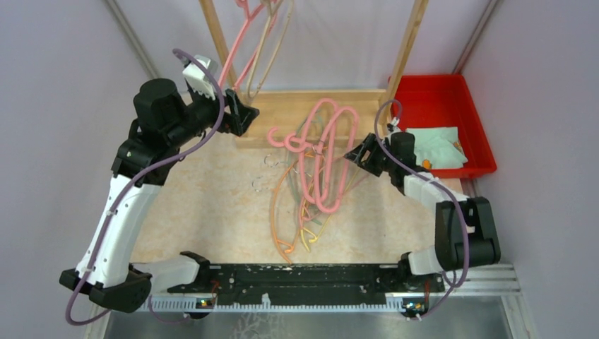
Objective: Organize the hangers
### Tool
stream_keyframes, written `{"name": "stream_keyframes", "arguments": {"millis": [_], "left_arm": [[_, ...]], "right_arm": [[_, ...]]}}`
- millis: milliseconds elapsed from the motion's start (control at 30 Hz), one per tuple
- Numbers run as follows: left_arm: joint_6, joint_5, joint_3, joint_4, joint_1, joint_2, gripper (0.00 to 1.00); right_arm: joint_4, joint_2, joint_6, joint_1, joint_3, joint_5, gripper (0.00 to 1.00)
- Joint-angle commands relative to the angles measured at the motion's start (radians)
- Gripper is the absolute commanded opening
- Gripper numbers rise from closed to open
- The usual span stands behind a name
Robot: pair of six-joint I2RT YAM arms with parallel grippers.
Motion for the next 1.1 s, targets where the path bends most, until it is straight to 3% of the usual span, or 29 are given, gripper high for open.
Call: {"name": "stream_keyframes", "arguments": {"millis": [0, 400, 633, 700, 900, 1067], "left_arm": [[-0.019, 0.093, -0.088, 0.039, -0.004, -0.074, 0.92], [-0.03, 0.1, -0.259, 0.072, -0.004, -0.15, 0.91], [-0.029, 0.1, -0.305, 0.081, -0.006, -0.154, 0.9], [-0.033, 0.103, -0.316, 0.087, -0.006, -0.158, 0.89], [-0.04, 0.117, -0.339, 0.092, -0.006, -0.172, 0.88], [-0.047, 0.126, -0.357, 0.108, -0.005, -0.171, 0.88]], "right_arm": [[0.129, 0.099, -0.027, 0.012, 0.038, -0.008, 0.68], [0.252, 0.272, 0.018, 0.051, 0.077, -0.039, 0.61], [0.351, 0.334, 0.073, 0.057, 0.067, -0.104, 0.18], [0.368, 0.315, 0.082, 0.057, 0.05, -0.102, 0.01], [0.404, 0.191, 0.114, 0.064, -0.009, -0.11, 0.0], [0.385, 0.158, 0.108, 0.102, 0.04, -0.104, 0.0]]}}
